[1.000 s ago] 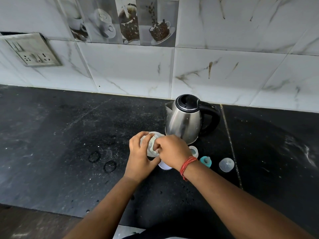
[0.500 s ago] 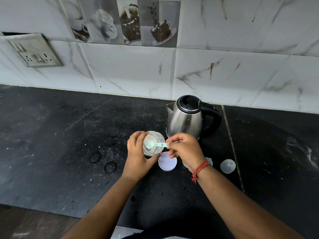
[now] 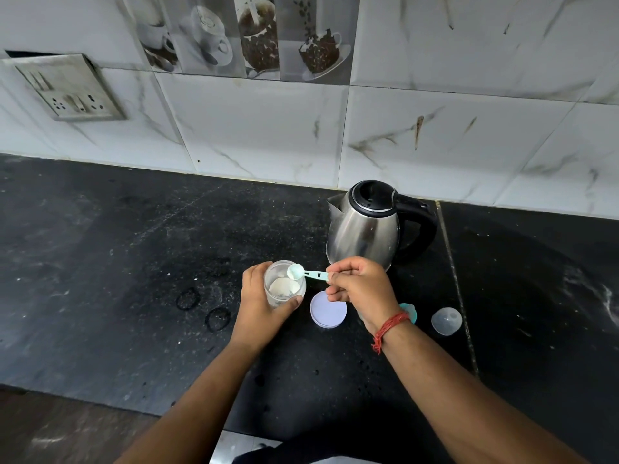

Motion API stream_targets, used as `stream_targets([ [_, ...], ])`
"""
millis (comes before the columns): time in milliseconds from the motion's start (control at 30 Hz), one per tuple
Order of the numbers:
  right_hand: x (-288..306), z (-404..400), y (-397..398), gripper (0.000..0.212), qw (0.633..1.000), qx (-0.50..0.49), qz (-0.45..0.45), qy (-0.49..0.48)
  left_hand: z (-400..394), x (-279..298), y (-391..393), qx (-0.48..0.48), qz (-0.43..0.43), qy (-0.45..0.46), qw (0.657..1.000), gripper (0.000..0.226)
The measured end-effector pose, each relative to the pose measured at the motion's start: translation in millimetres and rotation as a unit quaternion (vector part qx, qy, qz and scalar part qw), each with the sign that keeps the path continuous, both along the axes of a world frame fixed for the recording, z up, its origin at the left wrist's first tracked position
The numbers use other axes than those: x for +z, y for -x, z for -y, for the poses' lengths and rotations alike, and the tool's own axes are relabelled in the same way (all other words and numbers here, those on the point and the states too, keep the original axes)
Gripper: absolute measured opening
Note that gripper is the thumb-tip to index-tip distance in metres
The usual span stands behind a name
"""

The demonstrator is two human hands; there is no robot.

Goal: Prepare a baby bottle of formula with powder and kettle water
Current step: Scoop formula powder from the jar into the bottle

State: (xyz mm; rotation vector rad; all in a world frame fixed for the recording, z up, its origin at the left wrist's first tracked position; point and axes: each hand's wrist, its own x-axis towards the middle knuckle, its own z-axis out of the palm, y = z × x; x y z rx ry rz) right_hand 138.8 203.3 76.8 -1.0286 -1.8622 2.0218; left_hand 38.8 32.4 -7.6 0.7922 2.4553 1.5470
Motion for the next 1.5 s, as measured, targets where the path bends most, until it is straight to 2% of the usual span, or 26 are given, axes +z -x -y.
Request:
stream_targets([
  [133, -1.7, -0.5, 0.1, 0.010, 1.000, -0.004, -0.002, 0.008, 4.3, -5.2, 5.4, 0.008, 0.032, 0.023, 0.999, 0.080],
  [367, -1.3, -4.2, 0.6, 0.009, 1.000, -0.005, -0.005, 0.015, 6.1, -9.7, 12.4, 0.015, 0.074, 0.037, 0.996, 0.103],
  [533, 2.2, -11.7, -3.6, 0.009, 1.000, -0.017, -0.017, 0.019, 2.5, 2.2, 9.4, 0.024, 0.038, 0.024, 0.999, 0.102],
  [733, 14.5, -28.5, -20.5, 0.007, 0.998, -0.049, -0.043, 0.017, -21.2, 30.0, -4.7, -0.031, -0.103, 0.009, 0.994, 0.092],
  [1067, 13.6, -76.0, -74.6, 0.008, 0.991, -0.127, -0.041, -0.003, -74.5, 32.6, -35.3, -0.121, -0.163, 0.030, 0.979, 0.083],
  [1167, 10.6, -85.6, -87.9, 0.008, 0.989, -0.145, -0.036, 0.001, -89.0, 28.1, -43.6, -0.150, -0.140, 0.041, 0.978, 0.083],
  [1400, 9.8, -96.4, -105.9, 0.007, 0.986, -0.165, -0.026, 0.007, -116.4, 3.9, -59.0, -0.221, -0.010, 0.103, 0.970, 0.079],
  [1500, 8.1, -100.4, -110.4, 0.008, 0.985, -0.168, -0.020, 0.010, -122.4, -7.6, -59.6, -0.233, 0.005, 0.134, 0.963, 0.072],
])
